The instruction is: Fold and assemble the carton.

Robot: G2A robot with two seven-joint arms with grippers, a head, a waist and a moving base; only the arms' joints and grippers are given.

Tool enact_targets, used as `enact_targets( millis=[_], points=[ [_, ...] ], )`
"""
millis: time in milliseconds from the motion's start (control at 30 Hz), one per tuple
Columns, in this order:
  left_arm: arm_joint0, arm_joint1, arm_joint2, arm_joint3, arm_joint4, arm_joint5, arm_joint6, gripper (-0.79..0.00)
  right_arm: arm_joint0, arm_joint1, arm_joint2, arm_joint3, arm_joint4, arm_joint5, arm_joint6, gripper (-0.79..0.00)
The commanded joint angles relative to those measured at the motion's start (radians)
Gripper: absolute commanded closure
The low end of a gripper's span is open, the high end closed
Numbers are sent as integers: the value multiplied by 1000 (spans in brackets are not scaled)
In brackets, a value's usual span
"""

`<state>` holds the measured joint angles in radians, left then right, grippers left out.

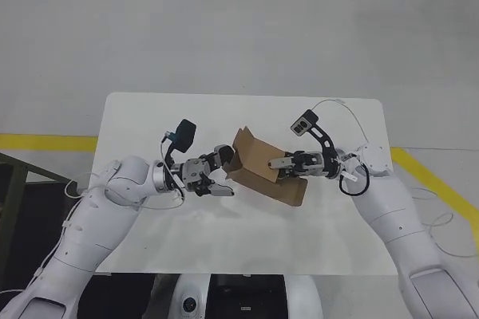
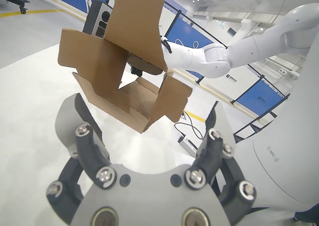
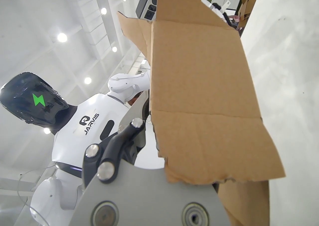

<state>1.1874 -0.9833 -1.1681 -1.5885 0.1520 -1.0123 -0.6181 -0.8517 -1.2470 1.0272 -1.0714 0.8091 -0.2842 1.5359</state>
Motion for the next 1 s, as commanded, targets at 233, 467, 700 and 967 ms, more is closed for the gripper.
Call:
enact_targets(
  millis=[233, 467, 700, 967],
  points=[
    [-20, 15, 47, -17, 43, 0, 73, -785, -13, 4, 2, -16, -9, 0, 0, 0],
    [-29, 34, 76, -45, 59, 0, 114, -785, -14, 2, -10, -13, -16, 0, 0, 0],
    [-49, 52, 111, -39, 78, 0, 142, -785, -12, 0, -15, -12, -18, 0, 0, 0],
    [-76, 67, 145, -22, 144, 0, 233, -785, -22, 2, -10, -24, -15, 0, 0, 0]
  ],
)
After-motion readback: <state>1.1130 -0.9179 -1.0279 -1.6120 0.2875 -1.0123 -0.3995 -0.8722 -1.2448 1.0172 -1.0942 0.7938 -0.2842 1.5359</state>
